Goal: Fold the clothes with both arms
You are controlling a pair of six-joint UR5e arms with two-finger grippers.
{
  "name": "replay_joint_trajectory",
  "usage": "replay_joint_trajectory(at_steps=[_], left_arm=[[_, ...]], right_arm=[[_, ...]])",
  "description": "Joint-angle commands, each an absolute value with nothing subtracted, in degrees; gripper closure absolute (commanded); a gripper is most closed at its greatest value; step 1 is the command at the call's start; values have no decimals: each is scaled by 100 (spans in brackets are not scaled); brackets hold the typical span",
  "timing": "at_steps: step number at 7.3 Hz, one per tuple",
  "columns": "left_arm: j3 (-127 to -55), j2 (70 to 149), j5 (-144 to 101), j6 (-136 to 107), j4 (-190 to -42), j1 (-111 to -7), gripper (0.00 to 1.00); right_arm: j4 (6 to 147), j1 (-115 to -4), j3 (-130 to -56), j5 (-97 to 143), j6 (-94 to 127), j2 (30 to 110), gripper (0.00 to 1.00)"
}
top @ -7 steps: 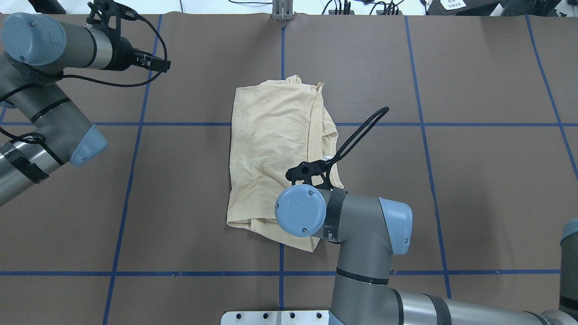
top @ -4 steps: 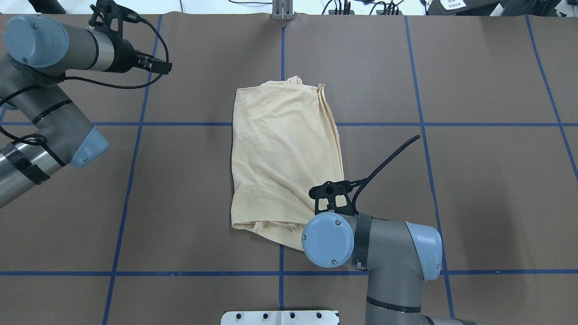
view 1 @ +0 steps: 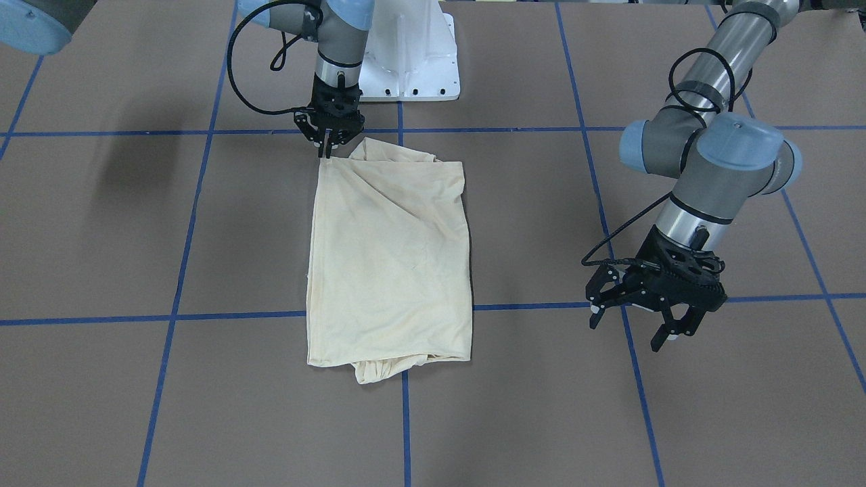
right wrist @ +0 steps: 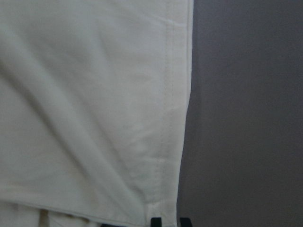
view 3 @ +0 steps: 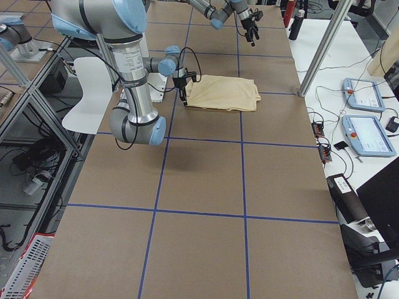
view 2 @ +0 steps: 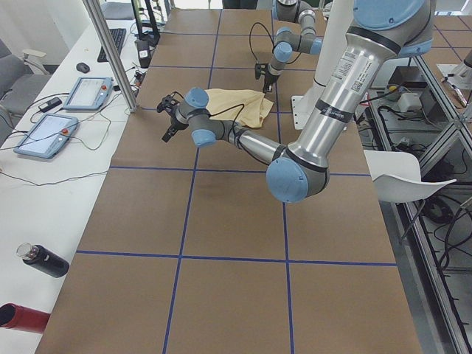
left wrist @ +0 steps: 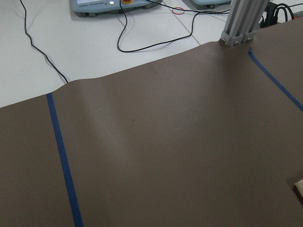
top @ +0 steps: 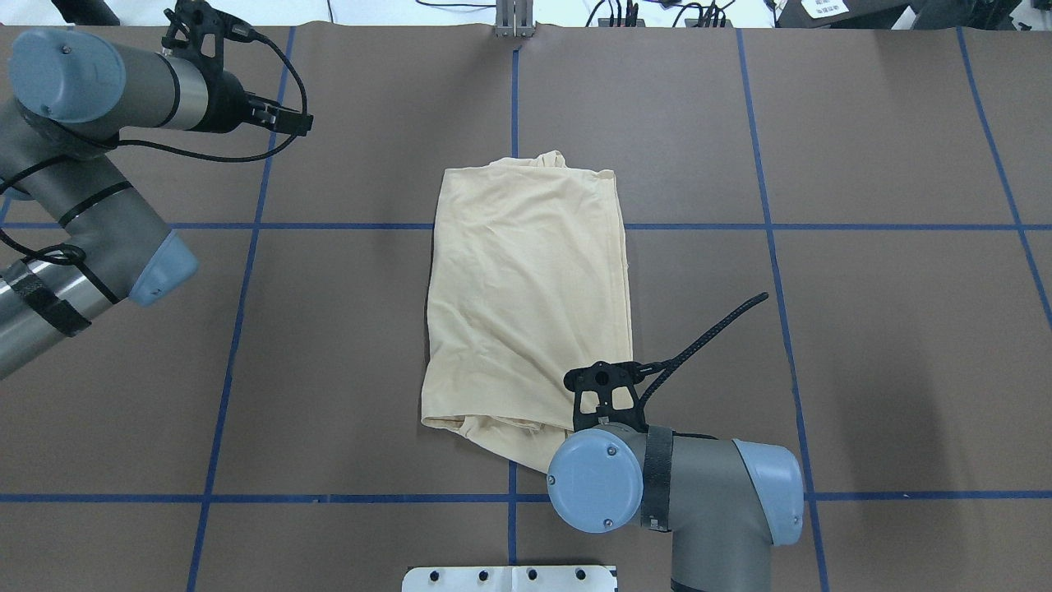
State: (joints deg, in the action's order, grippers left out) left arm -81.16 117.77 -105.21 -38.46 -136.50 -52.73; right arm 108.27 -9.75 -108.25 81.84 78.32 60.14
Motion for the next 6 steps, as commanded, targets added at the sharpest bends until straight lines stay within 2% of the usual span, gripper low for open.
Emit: replay_joint_trajectory(at_steps=[1,3,6], left_arm=[[-8156,11795,-10538,-3858,-13649,-5273,0],[-8671,11725,-10556,-4337,-13597,-4750,0],[-10051,11024,-10094,-6514,-13553,-3345,0]], right_arm=[[10811,-1395,-11072,8191,7578,5959,0],[10296,-2053,-11285,8392,7209,5976,0],[9905,-2557,-11346,8789,7075,6064,0]])
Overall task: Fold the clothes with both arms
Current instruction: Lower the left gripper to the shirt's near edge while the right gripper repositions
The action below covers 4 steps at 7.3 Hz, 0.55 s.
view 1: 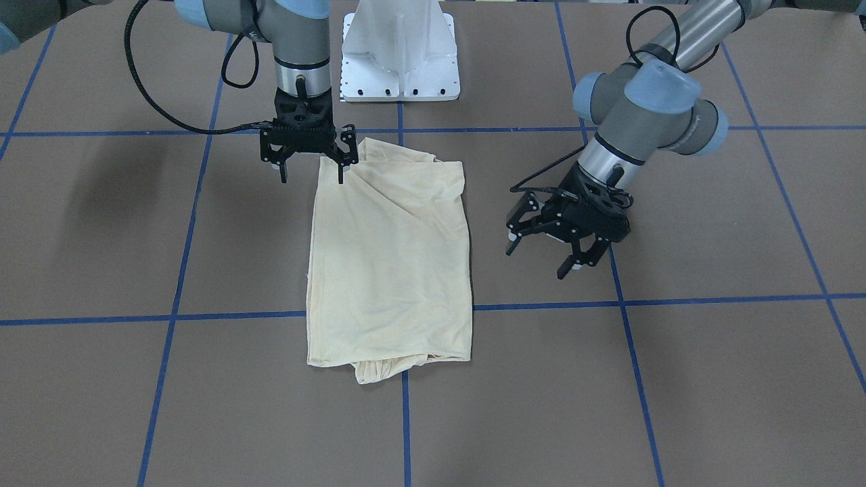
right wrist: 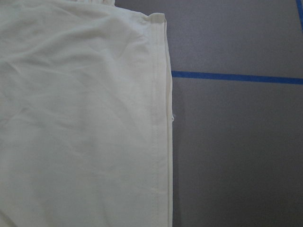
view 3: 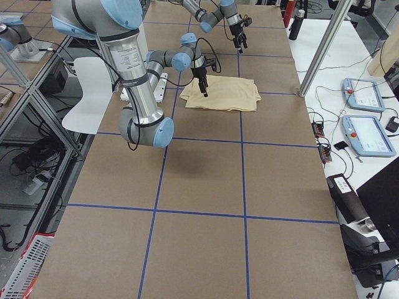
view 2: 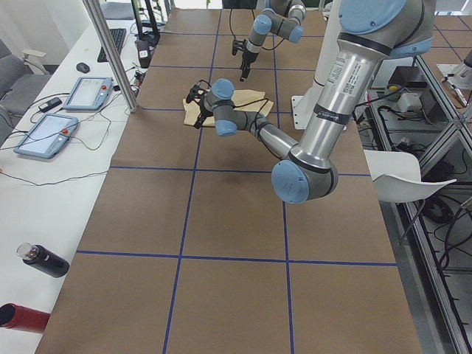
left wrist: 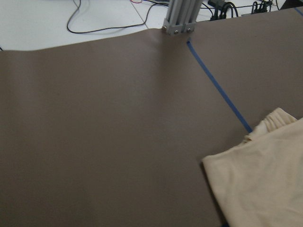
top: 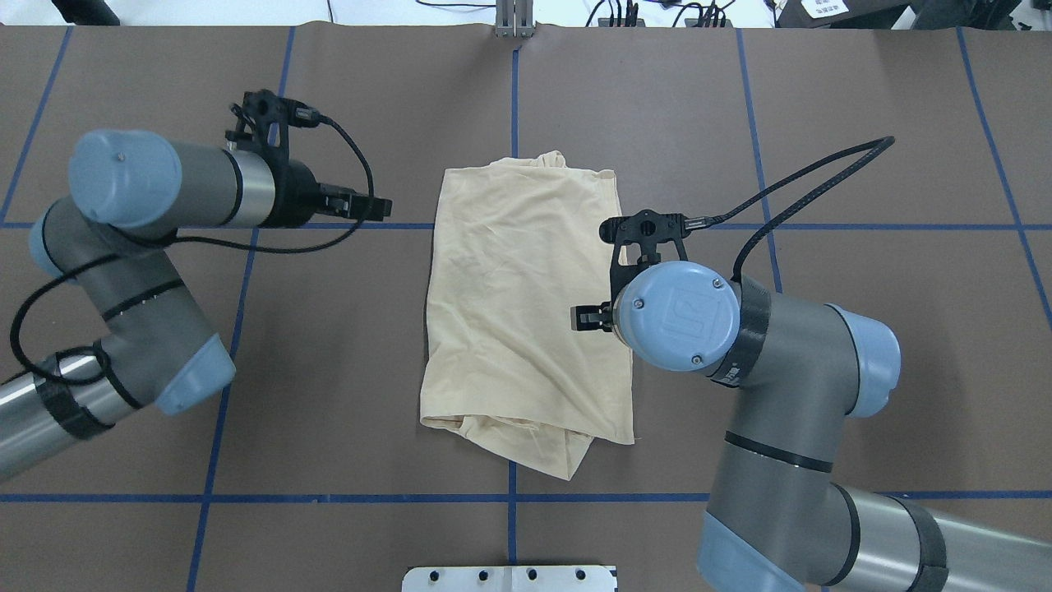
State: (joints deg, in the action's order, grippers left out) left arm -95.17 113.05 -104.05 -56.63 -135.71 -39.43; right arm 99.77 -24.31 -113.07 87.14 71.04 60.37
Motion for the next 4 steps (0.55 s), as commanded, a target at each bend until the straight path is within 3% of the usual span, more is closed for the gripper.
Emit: replay_joint_trajectory(at_steps=[1,3,4], left_arm=[[-10316,10926,-9629,-7052,-13161,-2783,0],[-10608,10977,-8732,-8564,-11924,-1955,3],[-10591,10969,-8701,-9013,-11875,-1855,13]], right_arm=[[9905,-2558,-11425,8789,7084,6108,0],[9905,-2558,-11435,8780,7084,6152,0],[9905,-2558,-11426,8763,7084,6152,0]])
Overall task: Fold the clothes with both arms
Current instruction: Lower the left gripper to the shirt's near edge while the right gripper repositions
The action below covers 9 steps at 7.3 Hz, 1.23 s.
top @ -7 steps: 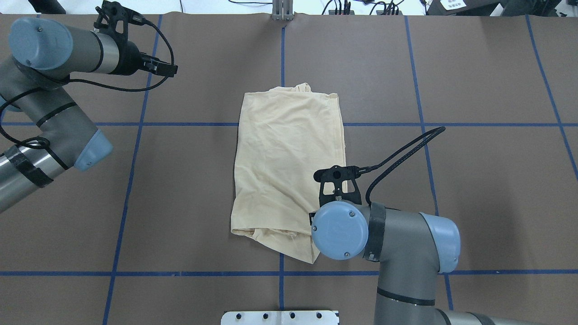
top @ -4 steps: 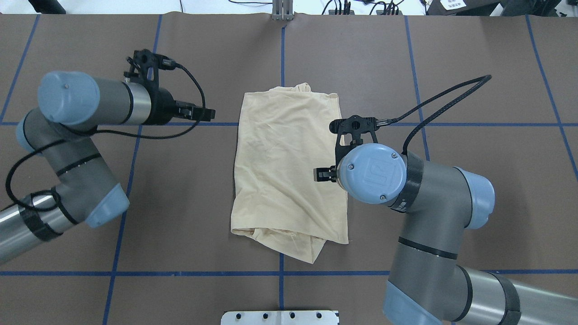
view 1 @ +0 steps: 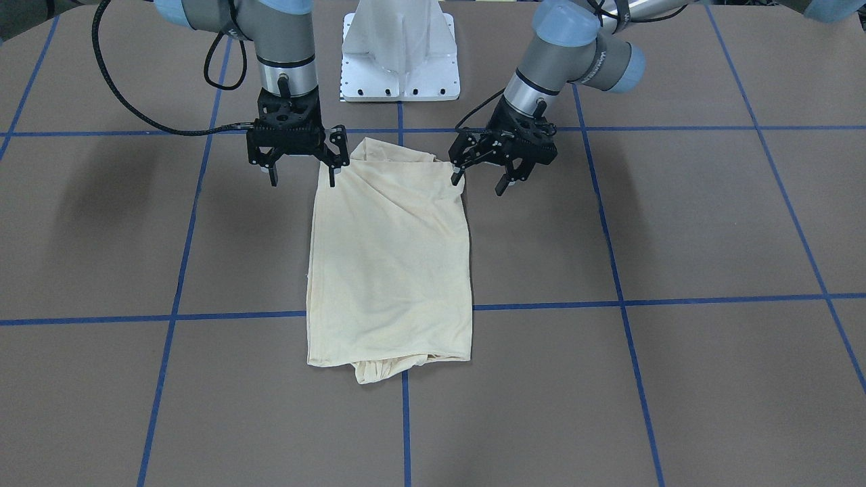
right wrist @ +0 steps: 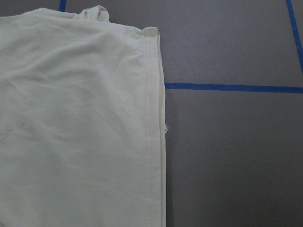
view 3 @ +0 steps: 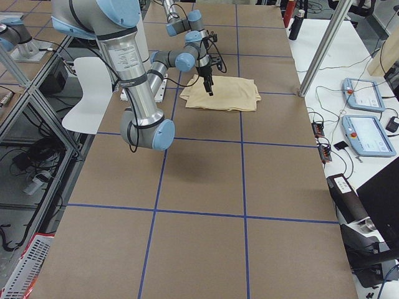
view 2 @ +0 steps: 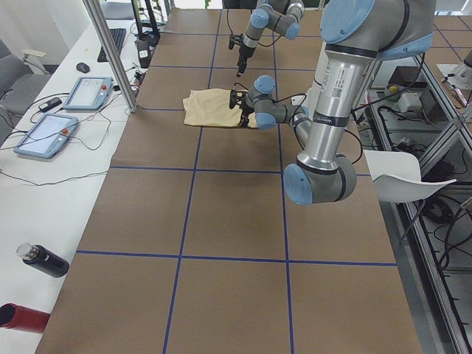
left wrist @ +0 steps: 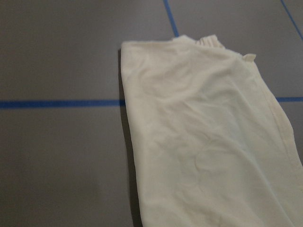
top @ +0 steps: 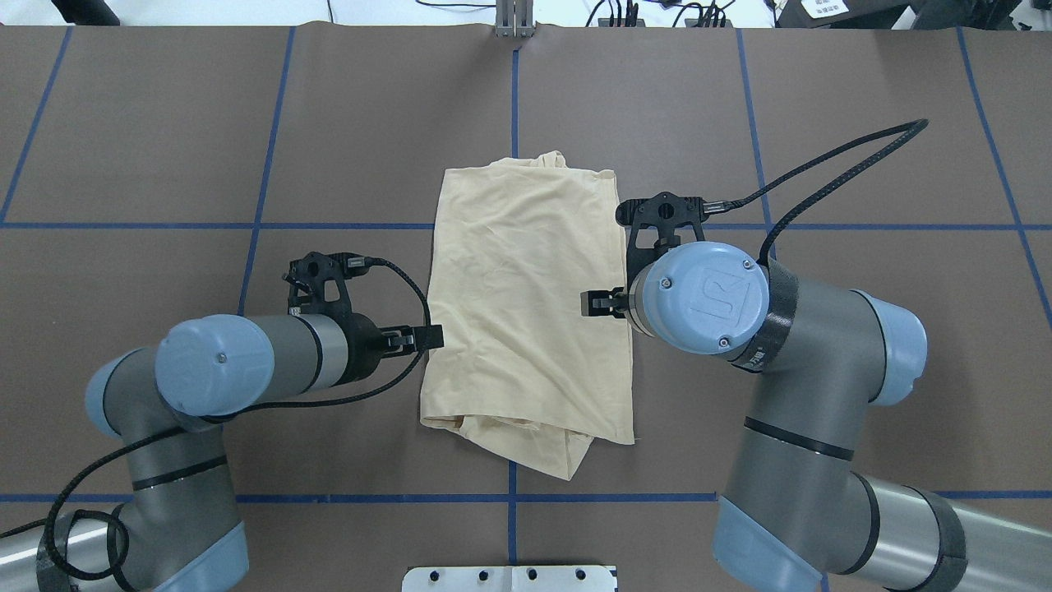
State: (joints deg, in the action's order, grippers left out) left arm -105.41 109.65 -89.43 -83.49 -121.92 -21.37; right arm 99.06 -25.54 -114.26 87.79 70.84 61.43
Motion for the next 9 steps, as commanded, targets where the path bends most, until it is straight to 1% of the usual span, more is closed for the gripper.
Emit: replay_joint_trajectory(at_steps=[1,2,4,5,9], left_arm=[[-10539,10969,-8684,-9078,-11874,-1646,17],[-10538,10995,-8692,-9088,-11874,-1539,22],[-10521,11048,-8710,-9097,-11874,-1380,40],[-10494,11083,-8710,-9097,-11874,-1362,43],[-10354,11153,-8727,-9036,-11865,-1362,42]], right_arm=[[9905,-2549,-11426,8771,7093,6161,0],[9905,-2549,-11417,8763,7093,6161,0],[9905,-2540,-11400,8771,7093,6196,0],[9905,-2540,-11399,8763,7093,6205,0],[9905,-2540,-11399,8754,7084,6223,0]])
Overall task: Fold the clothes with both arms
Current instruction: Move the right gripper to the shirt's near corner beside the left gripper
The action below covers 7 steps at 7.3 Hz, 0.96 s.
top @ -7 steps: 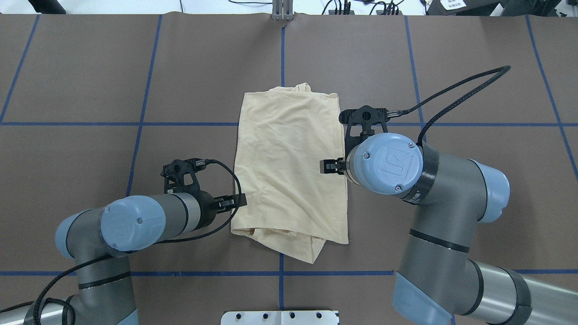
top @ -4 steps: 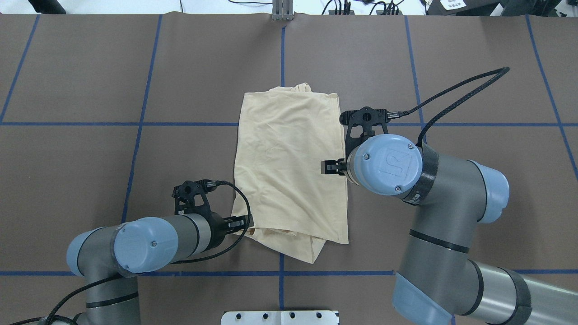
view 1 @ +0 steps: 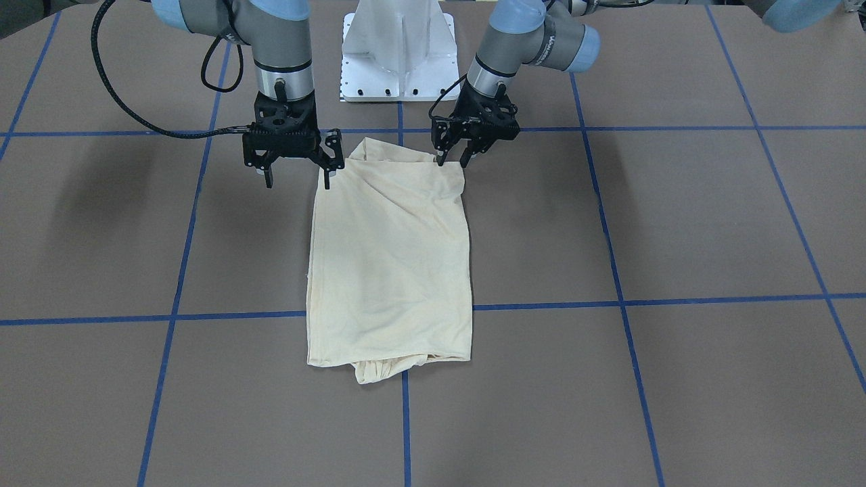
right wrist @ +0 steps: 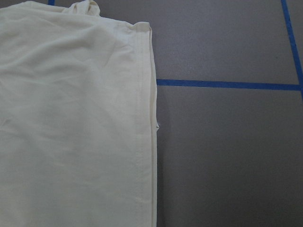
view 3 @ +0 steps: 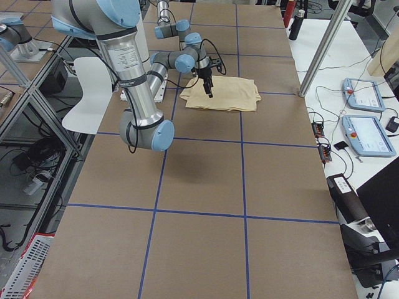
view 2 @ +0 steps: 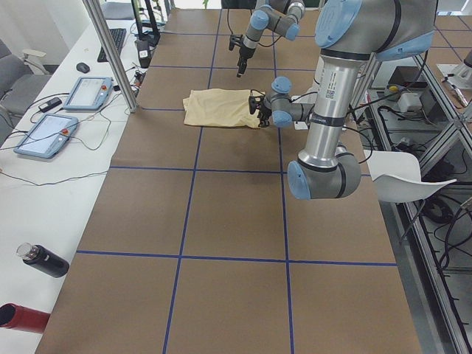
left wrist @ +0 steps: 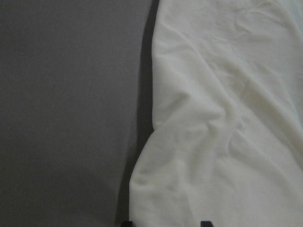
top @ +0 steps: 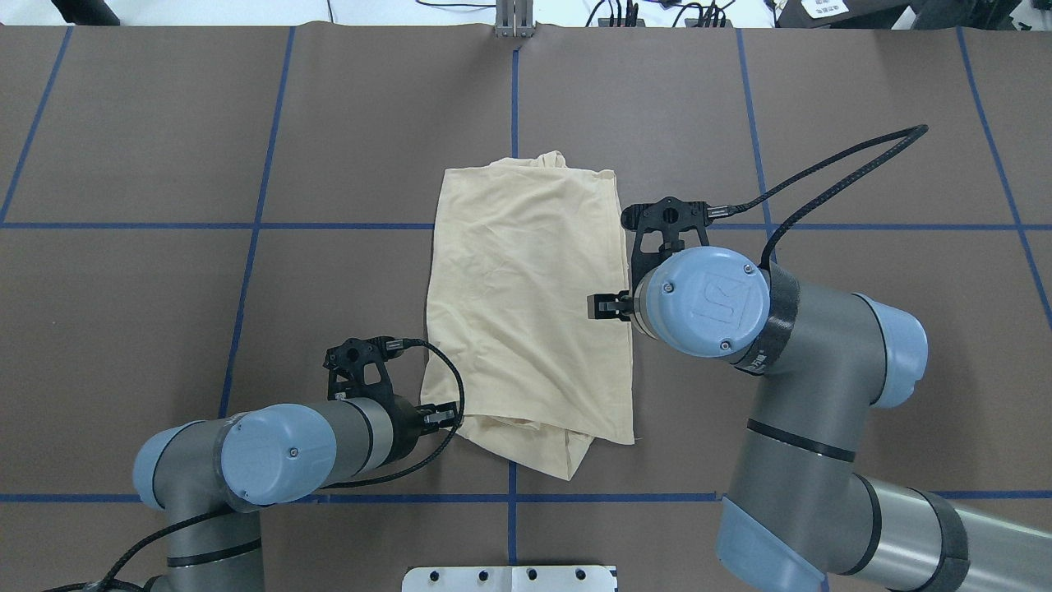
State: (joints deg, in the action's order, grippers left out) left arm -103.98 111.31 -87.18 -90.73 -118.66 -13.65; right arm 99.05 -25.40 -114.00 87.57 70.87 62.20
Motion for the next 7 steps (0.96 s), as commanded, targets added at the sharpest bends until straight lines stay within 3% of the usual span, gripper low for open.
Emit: replay_joint_trajectory(at_steps=[1,7], left_arm=[[-10354,11153,-8728,-9018,-11857,-1371,39],[-10354,11144,-8736,-8991,-11699,-1371,40]], right_arm=[[9905,-2540,-11399,8754,7093,6214,0],[9905,-2531,-11408,8745,7119,6231,0]])
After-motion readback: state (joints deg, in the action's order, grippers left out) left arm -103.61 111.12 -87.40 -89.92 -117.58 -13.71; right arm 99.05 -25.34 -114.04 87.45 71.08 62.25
